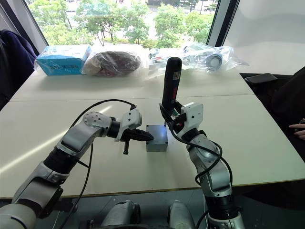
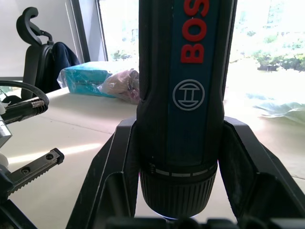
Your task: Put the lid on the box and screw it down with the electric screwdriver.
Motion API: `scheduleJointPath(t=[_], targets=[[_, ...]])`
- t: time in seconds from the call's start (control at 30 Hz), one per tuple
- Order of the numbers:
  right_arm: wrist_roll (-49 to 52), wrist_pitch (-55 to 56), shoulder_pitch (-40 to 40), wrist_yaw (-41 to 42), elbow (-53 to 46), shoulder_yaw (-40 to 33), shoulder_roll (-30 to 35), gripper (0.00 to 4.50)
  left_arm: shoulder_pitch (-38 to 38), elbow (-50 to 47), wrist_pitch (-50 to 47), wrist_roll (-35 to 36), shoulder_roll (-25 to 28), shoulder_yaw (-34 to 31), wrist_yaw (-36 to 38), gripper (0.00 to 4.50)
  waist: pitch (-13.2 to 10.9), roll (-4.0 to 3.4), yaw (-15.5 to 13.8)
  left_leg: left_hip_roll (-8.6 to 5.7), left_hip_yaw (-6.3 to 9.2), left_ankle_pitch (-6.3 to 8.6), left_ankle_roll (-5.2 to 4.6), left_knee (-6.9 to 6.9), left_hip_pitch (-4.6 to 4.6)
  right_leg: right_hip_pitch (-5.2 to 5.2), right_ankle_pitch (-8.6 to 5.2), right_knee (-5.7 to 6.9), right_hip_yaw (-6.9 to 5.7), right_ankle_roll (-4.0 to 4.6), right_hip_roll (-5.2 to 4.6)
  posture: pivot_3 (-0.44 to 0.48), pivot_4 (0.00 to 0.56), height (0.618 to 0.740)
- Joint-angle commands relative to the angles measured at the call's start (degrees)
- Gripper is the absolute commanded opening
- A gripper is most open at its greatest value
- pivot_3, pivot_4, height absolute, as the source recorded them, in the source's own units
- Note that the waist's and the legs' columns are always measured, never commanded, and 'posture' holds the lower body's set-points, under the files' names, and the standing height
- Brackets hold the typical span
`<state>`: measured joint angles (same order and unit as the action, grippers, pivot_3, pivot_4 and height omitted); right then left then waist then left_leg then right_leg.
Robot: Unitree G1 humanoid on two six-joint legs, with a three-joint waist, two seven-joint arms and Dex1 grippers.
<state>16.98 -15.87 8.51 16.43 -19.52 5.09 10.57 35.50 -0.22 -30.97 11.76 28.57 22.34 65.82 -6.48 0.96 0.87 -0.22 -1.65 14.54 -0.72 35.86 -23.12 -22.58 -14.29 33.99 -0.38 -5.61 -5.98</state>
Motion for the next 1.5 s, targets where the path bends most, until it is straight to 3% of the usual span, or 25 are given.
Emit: scheduleJointPath(t=[0.03,0.3,0.5,0.67,0.83,1.0,1.2,1.5], targets=[[-2.2,-8.1,-5.6,0.3,9.8,2.1,1.8,1.75,-1.0,0.4,-0.6,-1.4,0.3,1.6,-0.1,0.00,0.0,0.00,0.0,0.00,0.00,0.00,0.00,-0.01,0.00,0.00,0.00,0.00,0.00,0.00,0.00,0.000,0.150,0.740],[-1.6,-7.2,-4.9,0.3,6.3,0.6,2.5,1.75,-1.2,0.6,-0.5,-1.3,0.1,1.8,-0.2,0.00,0.0,-0.03,-0.1,0.00,0.00,0.00,0.00,-0.18,0.00,-0.01,0.00,-0.15,0.00,0.00,0.00,0.000,0.150,0.740],[2.6,-6.5,0.5,1.2,-4.2,-4.0,4.2,1.75,-1.3,1.7,0.4,-1.7,-0.9,2.1,-0.5,0.00,-0.4,-0.47,-0.3,-0.01,0.00,0.00,0.00,-0.24,-0.21,-0.07,0.02,-0.52,-0.03,0.04,0.00,0.000,0.150,0.740],[10.0,-14.1,6.8,-0.3,-12.8,-10.7,7.5,1.75,-1.5,2.1,0.6,-1.6,-1.3,1.7,-0.5,0.00,-1.1,-0.70,-0.4,-0.12,-0.13,-0.05,-0.09,-0.26,-0.61,-0.52,0.10,-0.57,-0.08,0.14,-0.17,0.000,0.150,0.740],[21.4,-30.3,16.0,-6.3,-15.4,-20.9,13.2,1.75,-0.2,4.3,1.3,-1.2,-2.2,1.0,-0.2,0.00,-1.7,-0.88,-1.4,-0.36,-0.15,-0.14,-0.21,0.26,-1.69,-1.34,0.15,0.12,-0.22,0.13,-0.44,0.000,0.150,0.740],[42.6,-51.1,24.4,-14.8,-9.9,-32.5,18.0,1.75,1.0,6.8,1.2,0.5,-3.3,-1.2,-0.6,0.00,-1.8,-0.87,-1.4,-0.34,-0.13,-0.16,-0.24,0.27,-1.81,-1.46,0.15,0.18,-0.35,0.13,-0.45,0.000,0.150,0.740],[45.8,-73.5,32.9,-21.2,6.4,-39.2,28.1,1.75,3.7,6.0,-2.0,6.7,-3.0,-7.3,1.7,0.00,-2.3,-0.90,-1.5,-0.35,-0.13,-0.19,-0.30,0.50,-2.03,-1.54,0.17,0.31,-0.51,0.10,-0.42,0.000,0.150,0.740],[53.4,-76.6,32.6,-20.8,30.9,-25.6,42.4,1.75,4.1,-6.1,-6.4,11.8,4.7,-8.0,8.3,0.00,-3.1,-1.02,-1.4,-0.31,-0.31,-0.17,-0.37,0.68,-2.35,-1.78,0.45,0.30,-0.61,-0.46,0.03,0.000,0.150,0.740]])
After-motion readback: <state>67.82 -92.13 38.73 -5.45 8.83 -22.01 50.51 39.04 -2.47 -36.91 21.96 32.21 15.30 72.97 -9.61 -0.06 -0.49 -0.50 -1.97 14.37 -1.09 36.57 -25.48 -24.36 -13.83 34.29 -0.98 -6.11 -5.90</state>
